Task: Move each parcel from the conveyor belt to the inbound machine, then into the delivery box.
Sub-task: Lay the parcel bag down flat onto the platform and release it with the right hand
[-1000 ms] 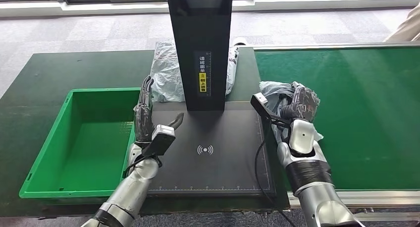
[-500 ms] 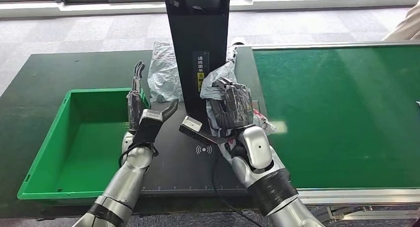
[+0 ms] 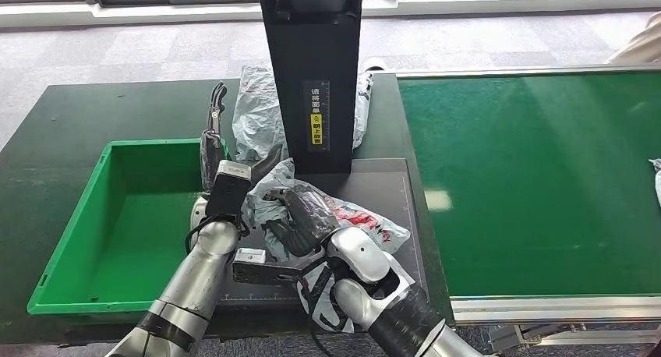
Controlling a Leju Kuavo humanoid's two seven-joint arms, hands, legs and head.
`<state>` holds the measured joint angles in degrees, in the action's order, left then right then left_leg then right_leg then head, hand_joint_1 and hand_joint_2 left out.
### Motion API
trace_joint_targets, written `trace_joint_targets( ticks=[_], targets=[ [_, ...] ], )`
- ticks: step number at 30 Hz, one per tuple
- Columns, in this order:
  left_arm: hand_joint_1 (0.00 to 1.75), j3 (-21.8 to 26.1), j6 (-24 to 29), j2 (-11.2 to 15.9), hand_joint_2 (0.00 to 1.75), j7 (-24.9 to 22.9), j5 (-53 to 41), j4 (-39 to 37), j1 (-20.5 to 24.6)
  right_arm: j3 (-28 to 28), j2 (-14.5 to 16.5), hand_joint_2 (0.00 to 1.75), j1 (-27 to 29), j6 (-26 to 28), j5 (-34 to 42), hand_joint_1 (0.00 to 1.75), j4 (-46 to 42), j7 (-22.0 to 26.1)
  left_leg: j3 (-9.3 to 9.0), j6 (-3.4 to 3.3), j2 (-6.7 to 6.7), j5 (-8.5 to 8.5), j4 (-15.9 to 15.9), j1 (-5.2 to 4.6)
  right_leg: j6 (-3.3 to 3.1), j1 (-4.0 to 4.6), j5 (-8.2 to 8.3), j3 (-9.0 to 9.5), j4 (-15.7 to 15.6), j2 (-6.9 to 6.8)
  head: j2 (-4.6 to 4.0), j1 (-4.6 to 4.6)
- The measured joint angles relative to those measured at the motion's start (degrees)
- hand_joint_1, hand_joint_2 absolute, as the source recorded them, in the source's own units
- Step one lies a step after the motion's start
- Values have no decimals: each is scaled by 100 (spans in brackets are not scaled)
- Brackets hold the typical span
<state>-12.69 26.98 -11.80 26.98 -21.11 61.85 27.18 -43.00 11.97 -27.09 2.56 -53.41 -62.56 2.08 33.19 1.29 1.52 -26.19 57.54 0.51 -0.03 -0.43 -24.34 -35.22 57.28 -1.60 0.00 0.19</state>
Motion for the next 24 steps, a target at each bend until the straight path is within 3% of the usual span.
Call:
trace_joint_targets(
  ticks=[3,8,12,15,19,24],
  targets=[
    [0,-28,-53,2,175,-57,5,-7,-4,-86,-34,175,42,-345,233,0,61,-32,0,0,-2,0,0,0,0,0,0,1,-2,-1,-1,0],
    [0,-65,-20,31,175,-103,-43,10,-119,-102,-191,175,214,-90,329,0,75,-101,0,0,0,-1,0,0,0,-1,0,2,-2,0,0,1],
    [0,-71,83,119,175,-211,-150,131,-313,-17,-315,175,350,769,808,0,-118,49,-1,0,3,-1,0,-1,0,-1,0,1,-3,3,-2,-1],
    [0,-70,-7,232,175,-221,-254,265,-562,271,-447,175,473,1254,1304,0,-468,426,-1,0,7,-2,0,-1,0,0,0,-2,-4,6,-2,1],
    [0,-120,-369,355,175,-400,-702,273,-708,902,-488,175,704,1804,2460,0,-865,1317,-1,-1,6,-2,0,-2,0,0,-1,-2,-5,4,-2,1],
    [0,-271,-838,522,175,-654,-1316,34,-753,1541,-506,175,991,2103,3437,0,-1062,2180,-3,-1,12,-3,0,-3,0,-1,0,-1,-5,8,-1,1]
  ],
)
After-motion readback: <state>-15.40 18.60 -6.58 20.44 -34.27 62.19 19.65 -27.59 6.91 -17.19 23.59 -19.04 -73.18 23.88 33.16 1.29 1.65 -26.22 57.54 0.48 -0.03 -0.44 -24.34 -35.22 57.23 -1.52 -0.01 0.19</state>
